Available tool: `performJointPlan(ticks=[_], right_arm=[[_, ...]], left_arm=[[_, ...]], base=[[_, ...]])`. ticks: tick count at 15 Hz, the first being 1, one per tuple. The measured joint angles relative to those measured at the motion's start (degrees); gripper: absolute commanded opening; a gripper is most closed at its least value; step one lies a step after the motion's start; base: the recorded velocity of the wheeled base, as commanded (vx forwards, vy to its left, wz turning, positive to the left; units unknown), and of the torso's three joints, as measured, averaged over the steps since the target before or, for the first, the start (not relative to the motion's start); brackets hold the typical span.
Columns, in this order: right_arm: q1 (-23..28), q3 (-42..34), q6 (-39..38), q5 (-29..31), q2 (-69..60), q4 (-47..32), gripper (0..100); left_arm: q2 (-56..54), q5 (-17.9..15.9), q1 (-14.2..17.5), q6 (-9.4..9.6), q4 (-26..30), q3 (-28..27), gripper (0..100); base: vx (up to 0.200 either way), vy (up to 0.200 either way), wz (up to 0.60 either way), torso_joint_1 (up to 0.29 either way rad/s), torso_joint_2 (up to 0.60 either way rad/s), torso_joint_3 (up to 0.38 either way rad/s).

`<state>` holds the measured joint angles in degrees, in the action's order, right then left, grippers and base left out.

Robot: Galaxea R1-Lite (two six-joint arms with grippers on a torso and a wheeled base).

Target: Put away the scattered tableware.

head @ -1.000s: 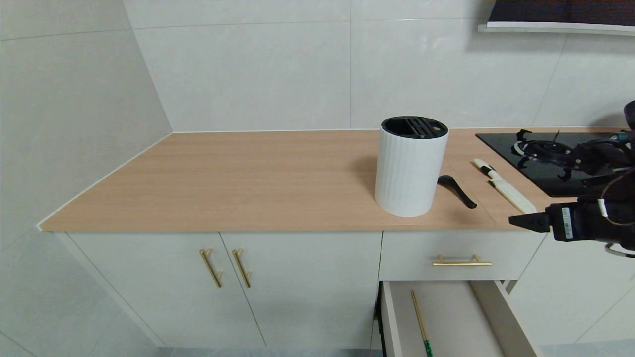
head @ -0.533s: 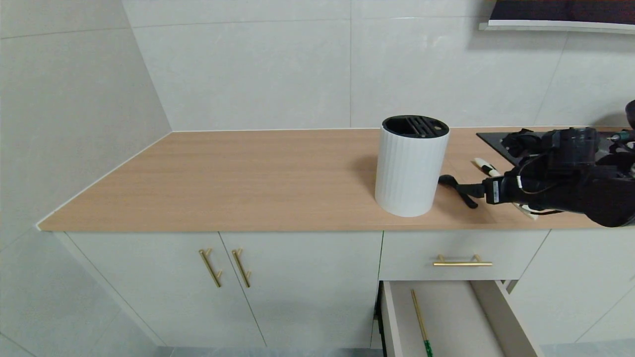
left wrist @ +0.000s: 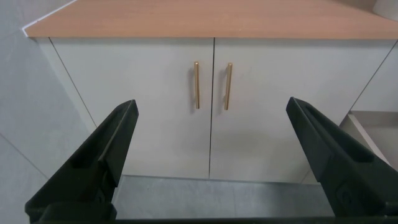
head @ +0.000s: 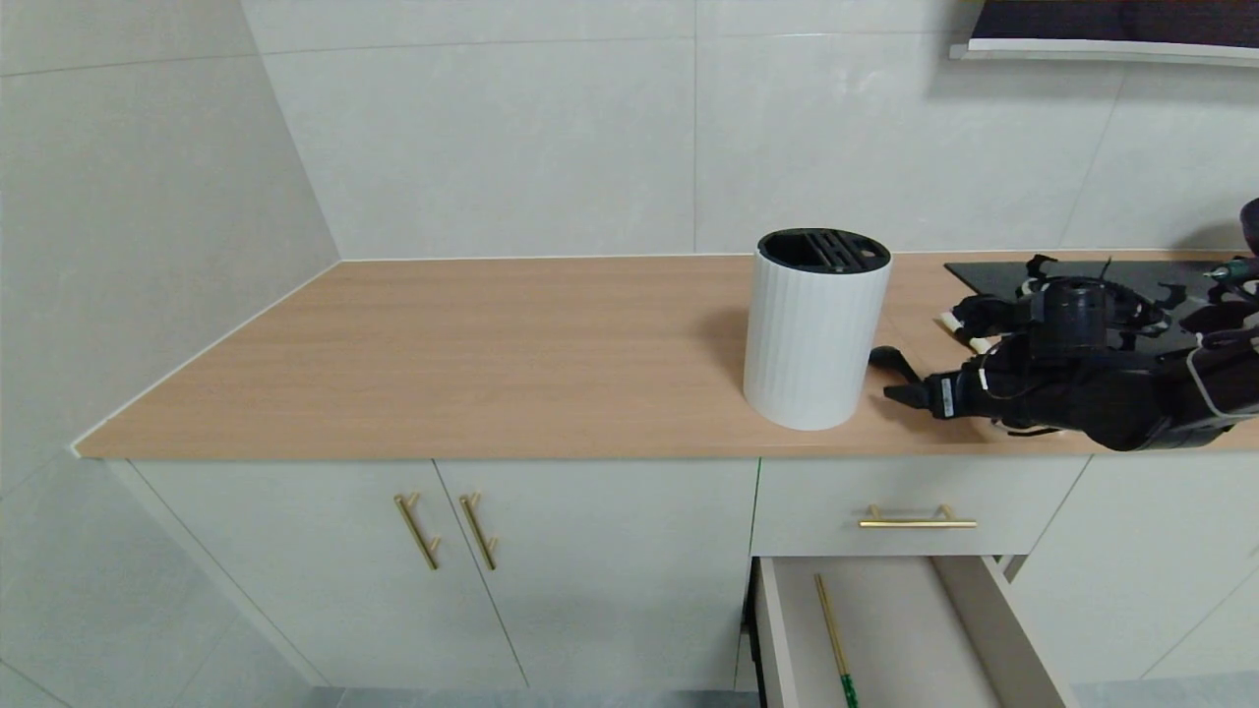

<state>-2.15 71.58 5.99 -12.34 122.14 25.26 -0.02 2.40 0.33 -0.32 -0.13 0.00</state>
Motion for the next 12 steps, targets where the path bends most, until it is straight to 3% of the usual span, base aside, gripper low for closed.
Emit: performJointPlan(ticks=[6,7,12], right_arm=[[-0.20,1.43,0.00,0.24,3.00,2.93,100],[-0.20,1.46,0.04,0.38,3.35,3.06,0],[-0.38,2.32,0.13,0.99,4.85,3.51,0]], left_arm=[[0.00,0.02,-0.02,0.02,0.00,0.00,100],[0.00,-0.02,0.00,0.00,-0.02,0.00,100],[0.00,-0.02,0.00,0.05,-0.02,0.00,100]], base=[[0.000,0.000,0.00,0.000,0.00,0.000],[0.000,0.000,0.00,0.000,0.00,0.000],[0.000,0.000,0.00,0.000,0.00,0.000]])
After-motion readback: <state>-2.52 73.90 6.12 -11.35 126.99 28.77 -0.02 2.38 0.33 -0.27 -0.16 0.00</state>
